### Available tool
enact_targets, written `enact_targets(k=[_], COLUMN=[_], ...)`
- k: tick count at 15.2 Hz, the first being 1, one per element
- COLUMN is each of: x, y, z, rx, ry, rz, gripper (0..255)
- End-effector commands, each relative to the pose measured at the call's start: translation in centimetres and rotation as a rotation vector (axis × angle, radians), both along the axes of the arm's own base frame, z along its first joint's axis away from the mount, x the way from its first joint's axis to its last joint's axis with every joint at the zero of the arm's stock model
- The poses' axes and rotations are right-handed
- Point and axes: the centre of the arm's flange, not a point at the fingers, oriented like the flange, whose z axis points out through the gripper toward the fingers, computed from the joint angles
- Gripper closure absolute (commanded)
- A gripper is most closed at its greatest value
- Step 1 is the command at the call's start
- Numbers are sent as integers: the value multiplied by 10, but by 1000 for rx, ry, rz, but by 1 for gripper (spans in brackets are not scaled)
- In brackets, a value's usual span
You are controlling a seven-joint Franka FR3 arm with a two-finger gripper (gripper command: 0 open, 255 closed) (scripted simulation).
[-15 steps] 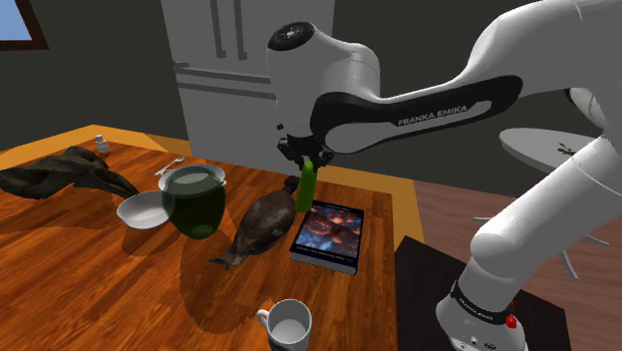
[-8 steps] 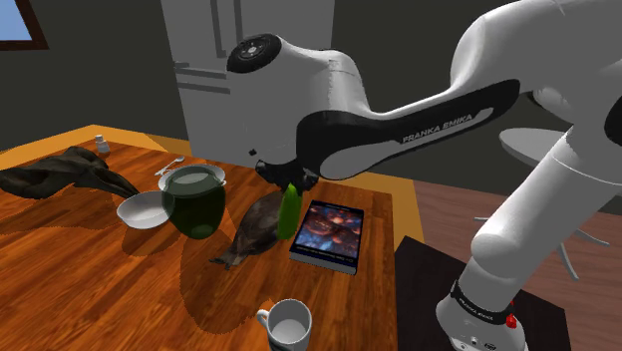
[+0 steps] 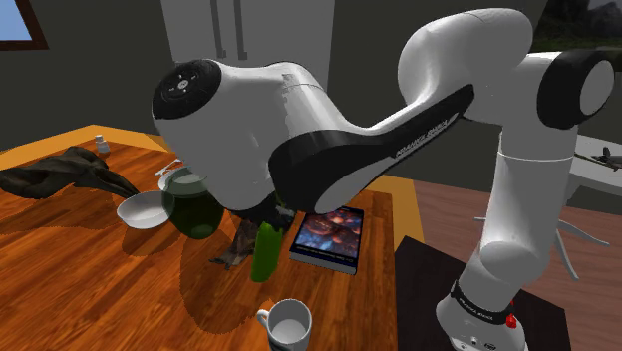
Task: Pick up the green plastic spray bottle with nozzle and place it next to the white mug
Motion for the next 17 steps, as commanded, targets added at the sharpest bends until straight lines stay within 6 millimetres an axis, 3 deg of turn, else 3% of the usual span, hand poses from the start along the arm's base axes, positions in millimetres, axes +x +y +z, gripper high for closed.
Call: enact_targets(k=[1, 10, 17], x=[-5, -28, -28], y=[25, 135, 135], z=[-8, -34, -71], rx=[-2, -2, -2], ry=[-2, -2, -2], rz=[-2, -2, -2], gripper=[255, 255, 255])
